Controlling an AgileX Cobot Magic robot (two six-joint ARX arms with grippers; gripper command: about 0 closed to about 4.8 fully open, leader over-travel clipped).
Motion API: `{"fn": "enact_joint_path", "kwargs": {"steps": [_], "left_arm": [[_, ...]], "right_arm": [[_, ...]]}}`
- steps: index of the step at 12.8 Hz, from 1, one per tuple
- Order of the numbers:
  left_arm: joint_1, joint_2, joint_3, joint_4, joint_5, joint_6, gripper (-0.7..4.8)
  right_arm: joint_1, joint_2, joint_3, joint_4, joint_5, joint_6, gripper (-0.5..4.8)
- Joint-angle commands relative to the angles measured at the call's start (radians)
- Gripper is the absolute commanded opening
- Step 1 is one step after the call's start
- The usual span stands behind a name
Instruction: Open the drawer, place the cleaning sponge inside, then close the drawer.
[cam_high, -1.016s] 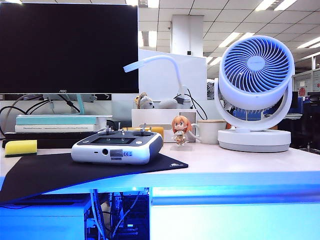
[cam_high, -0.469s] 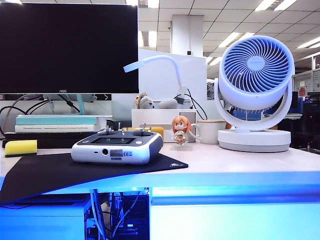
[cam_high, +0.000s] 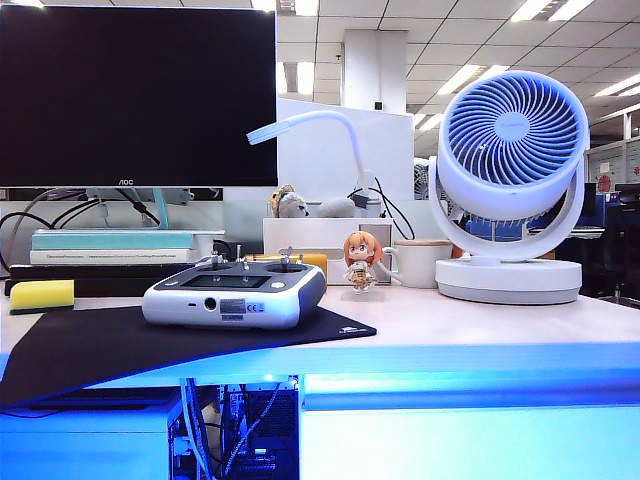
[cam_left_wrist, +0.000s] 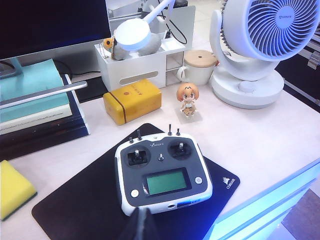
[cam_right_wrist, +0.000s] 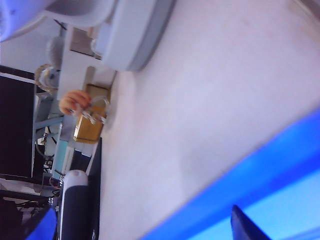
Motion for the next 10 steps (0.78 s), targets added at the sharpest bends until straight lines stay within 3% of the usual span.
{"fn": "enact_joint_path", "kwargs": {"steps": [1,10], "left_arm": [[0.001,0.0,0.005,0.012,-0.003,0.003,-0.05],[0.001,0.0,0.005,0.012,-0.002,0.006,-0.05]], "right_arm": [[-0.002,0.047,0.003,0.014,-0.015,-0.001,4.79],[-0.001,0.109,0.12,0.01,-0.05,-0.002,4.79]]}}
